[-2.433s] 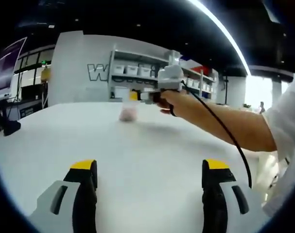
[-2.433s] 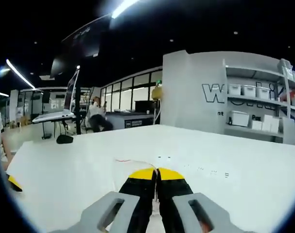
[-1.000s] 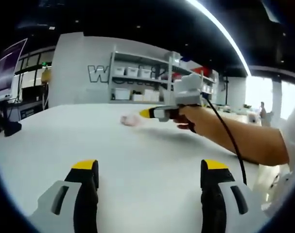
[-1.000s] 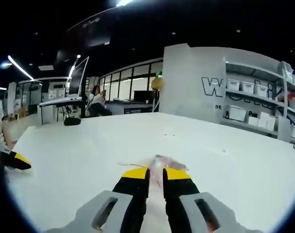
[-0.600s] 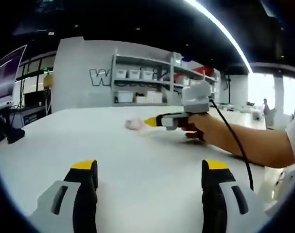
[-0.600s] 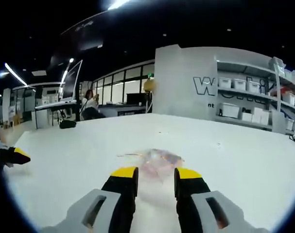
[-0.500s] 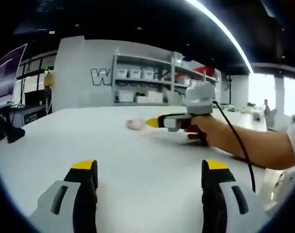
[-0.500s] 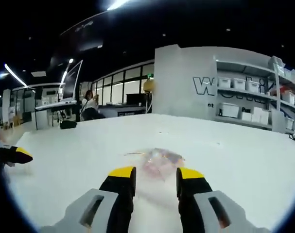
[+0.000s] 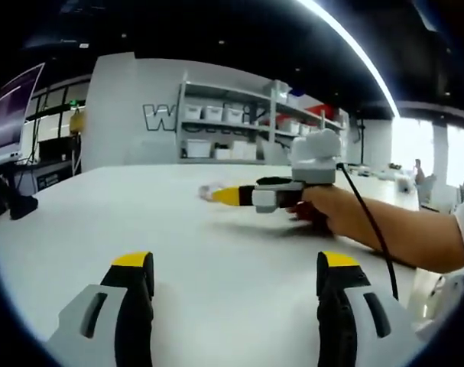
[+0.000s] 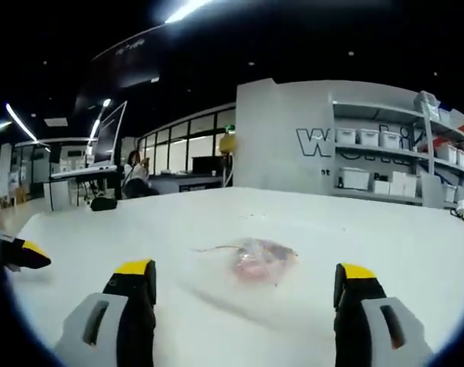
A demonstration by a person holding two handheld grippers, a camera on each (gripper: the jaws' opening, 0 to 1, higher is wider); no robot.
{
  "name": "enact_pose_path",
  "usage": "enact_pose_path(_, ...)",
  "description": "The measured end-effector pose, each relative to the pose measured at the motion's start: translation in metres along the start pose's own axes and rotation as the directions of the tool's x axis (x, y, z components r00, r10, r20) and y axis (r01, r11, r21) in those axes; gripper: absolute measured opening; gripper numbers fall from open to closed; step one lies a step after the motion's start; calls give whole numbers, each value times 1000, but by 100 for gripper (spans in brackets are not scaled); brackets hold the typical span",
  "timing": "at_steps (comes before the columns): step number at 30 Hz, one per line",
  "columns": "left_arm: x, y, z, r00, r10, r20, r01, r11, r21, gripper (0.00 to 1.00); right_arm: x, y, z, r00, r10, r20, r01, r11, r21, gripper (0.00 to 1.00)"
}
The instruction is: Open the resealable bag by pulling the two sides of the seal apart until the entire bag opening is separated and visibly accessible.
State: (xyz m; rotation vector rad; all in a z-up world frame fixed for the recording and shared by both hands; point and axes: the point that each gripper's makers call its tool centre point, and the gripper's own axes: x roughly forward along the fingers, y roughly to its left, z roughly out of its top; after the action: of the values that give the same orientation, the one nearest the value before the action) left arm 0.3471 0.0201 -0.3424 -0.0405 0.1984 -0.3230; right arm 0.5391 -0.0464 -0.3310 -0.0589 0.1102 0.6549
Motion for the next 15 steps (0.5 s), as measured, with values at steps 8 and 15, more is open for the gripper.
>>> enact_pose_path(8,2,3,4,1000,11,4,-11,1000,-2,88,-4,6,-1,1000,4,4,-3,1000,-11,100)
enact_pose_path(15,2,4,2,1000,15,-5,-15,1000,3,88,-4,8,-1,1000,13,2,-13,1000,-11,100)
